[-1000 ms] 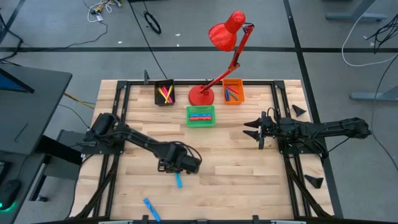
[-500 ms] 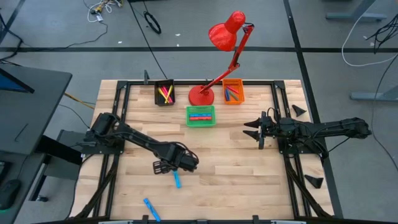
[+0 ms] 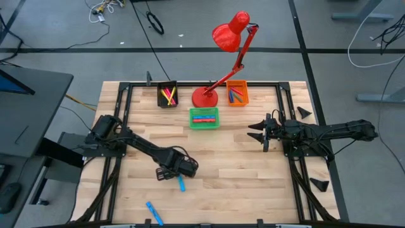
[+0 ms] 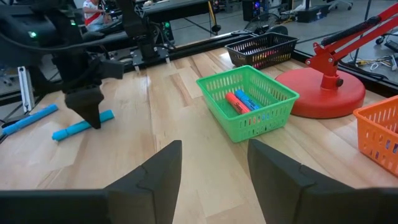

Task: Pick & Place Markers
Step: Put the big blue highlighter into the green basket

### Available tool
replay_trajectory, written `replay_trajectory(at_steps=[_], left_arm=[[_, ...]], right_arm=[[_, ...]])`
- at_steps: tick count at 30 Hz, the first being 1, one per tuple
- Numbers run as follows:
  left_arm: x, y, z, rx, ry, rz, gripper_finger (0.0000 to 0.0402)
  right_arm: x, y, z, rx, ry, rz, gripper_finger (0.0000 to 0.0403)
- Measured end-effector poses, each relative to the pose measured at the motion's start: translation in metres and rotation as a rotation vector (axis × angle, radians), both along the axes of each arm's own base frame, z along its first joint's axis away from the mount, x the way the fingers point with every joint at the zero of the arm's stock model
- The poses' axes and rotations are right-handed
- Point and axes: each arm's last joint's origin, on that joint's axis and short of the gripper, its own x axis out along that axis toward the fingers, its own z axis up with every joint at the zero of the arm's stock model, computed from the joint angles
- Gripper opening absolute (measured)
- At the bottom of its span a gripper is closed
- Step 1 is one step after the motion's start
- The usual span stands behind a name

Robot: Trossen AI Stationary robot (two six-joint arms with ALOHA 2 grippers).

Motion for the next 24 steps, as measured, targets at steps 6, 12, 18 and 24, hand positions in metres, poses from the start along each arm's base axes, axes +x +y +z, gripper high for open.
replay_trajectory(at_steps=[6, 12, 18, 24], left_arm=[[-0.0035, 0.0010, -0.0009, 0.013, 0.035, -0.065, 0.0196], [-0.0054, 0.0019, -0.0013, 0.030, 0.050, -0.121, 0.0076], [-0.0053, 0.0022, -0.0013, 0.038, 0.046, -0.234, 0.0064], [-0.0021, 0.0073, 0.0027, 0.045, 0.029, -0.433, 0.0064]], right_arm=[[0.0000, 0.0000, 0.0000, 0.000, 0.000, 0.000, 0.0185], [0.0000, 0.0000, 0.0000, 0.000, 0.000, 0.000, 0.0185], [0.0000, 0.0000, 0.0000, 0.000, 0.000, 0.000, 0.0185], [0.0000, 0.0000, 0.0000, 0.000, 0.000, 0.000, 0.0185]])
